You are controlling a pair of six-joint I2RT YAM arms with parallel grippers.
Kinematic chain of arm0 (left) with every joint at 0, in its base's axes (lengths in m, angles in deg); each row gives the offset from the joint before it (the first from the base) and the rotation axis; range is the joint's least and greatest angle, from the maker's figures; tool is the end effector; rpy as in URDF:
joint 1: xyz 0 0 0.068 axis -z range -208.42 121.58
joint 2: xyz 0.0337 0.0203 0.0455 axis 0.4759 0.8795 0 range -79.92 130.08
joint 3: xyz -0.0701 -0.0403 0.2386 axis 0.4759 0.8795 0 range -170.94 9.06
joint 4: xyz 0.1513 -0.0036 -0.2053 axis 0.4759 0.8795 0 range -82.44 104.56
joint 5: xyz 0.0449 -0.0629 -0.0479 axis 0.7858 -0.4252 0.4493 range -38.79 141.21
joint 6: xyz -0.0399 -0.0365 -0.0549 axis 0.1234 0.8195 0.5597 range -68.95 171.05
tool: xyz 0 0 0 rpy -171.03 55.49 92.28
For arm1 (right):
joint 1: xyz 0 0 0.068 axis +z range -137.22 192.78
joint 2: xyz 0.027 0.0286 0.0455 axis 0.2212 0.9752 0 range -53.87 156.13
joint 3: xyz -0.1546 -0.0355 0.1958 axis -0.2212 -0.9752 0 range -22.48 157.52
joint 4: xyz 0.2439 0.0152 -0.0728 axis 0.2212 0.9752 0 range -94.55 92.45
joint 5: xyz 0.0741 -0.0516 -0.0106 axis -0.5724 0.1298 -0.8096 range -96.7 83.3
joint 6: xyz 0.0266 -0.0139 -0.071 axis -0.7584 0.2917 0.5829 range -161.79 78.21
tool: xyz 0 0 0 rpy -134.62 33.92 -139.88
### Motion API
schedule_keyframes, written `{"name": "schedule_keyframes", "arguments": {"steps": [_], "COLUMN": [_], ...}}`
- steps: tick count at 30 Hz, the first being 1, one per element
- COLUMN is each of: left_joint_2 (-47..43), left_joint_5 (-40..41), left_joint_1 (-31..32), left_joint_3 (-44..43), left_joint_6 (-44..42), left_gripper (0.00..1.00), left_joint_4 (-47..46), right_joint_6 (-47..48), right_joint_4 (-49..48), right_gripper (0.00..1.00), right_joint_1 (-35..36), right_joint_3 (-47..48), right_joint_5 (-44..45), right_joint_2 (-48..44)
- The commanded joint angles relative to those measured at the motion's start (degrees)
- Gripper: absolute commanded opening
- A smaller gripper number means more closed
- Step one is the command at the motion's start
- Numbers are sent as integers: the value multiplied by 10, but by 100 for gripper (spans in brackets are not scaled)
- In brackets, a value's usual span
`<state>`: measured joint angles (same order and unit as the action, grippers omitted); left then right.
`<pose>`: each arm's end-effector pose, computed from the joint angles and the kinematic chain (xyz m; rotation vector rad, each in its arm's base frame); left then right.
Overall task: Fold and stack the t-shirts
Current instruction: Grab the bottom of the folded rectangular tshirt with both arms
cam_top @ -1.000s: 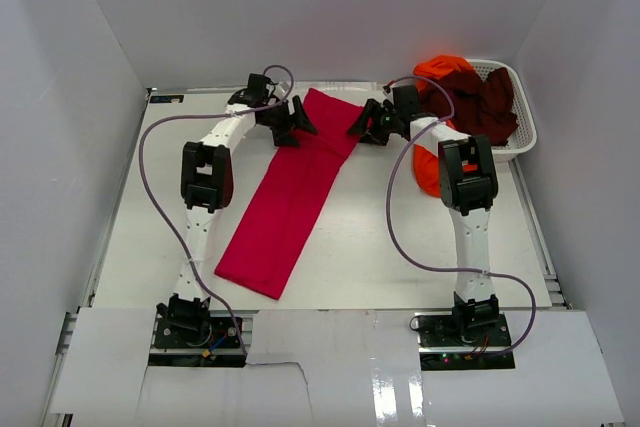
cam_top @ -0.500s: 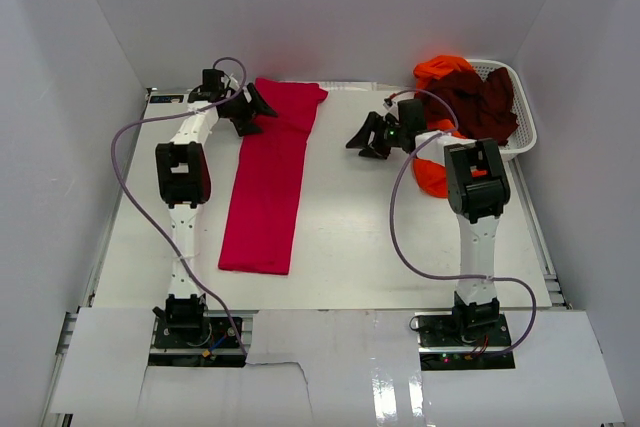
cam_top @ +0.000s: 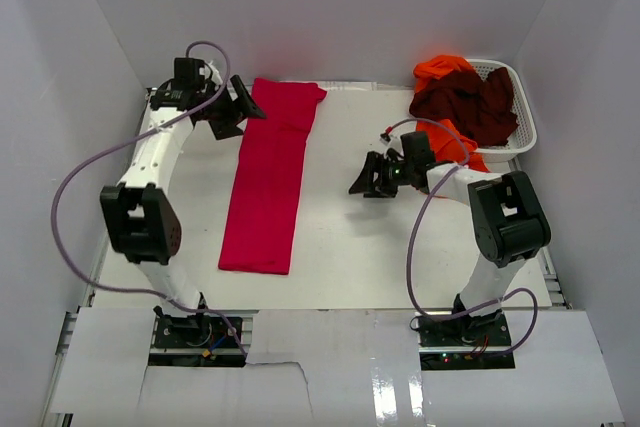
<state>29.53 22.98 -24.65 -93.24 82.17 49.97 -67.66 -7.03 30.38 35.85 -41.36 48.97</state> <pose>0.4269 -0.0592 0.2717 -0.3626 2.4602 -0.8674 0.3518 0.1506 0.1401 -0.1567 2.3804 1.0741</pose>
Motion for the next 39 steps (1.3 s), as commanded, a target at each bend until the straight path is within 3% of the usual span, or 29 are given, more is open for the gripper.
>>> {"name": "schedule_keyframes", "arguments": {"steps": [1, 6, 9, 17, 21, 31, 39], "left_joint_2": [-105, -179, -199, -211, -212, -216, -204], "left_joint_5": [107, 162, 188, 293, 300, 326, 309], "left_joint_1": [-4, 1, 4, 4, 4, 6, 25], "left_joint_3": [111, 304, 362, 373, 384, 427, 442], "left_joint_6": [-47, -55, -61, -64, -51, -47, -38], "left_gripper": [90, 88, 88, 87, 86, 83, 77], "left_joint_4": [77, 89, 85, 95, 97, 68, 42], "right_joint_6": [21, 3, -26, -83, -91, -86, -95], "right_joint_4": [24, 65, 55, 50, 79, 255, 294], "right_gripper": [68, 69, 66, 64, 64, 56, 53], "right_joint_1": [45, 130, 174, 279, 311, 363, 370], "right_joint_3": [-58, -86, -88, -13, 66, 286, 272], "right_joint_5": [17, 71, 69, 104, 134, 232, 275], "right_joint_2": [-40, -73, -68, -4, 29, 156, 155]}}
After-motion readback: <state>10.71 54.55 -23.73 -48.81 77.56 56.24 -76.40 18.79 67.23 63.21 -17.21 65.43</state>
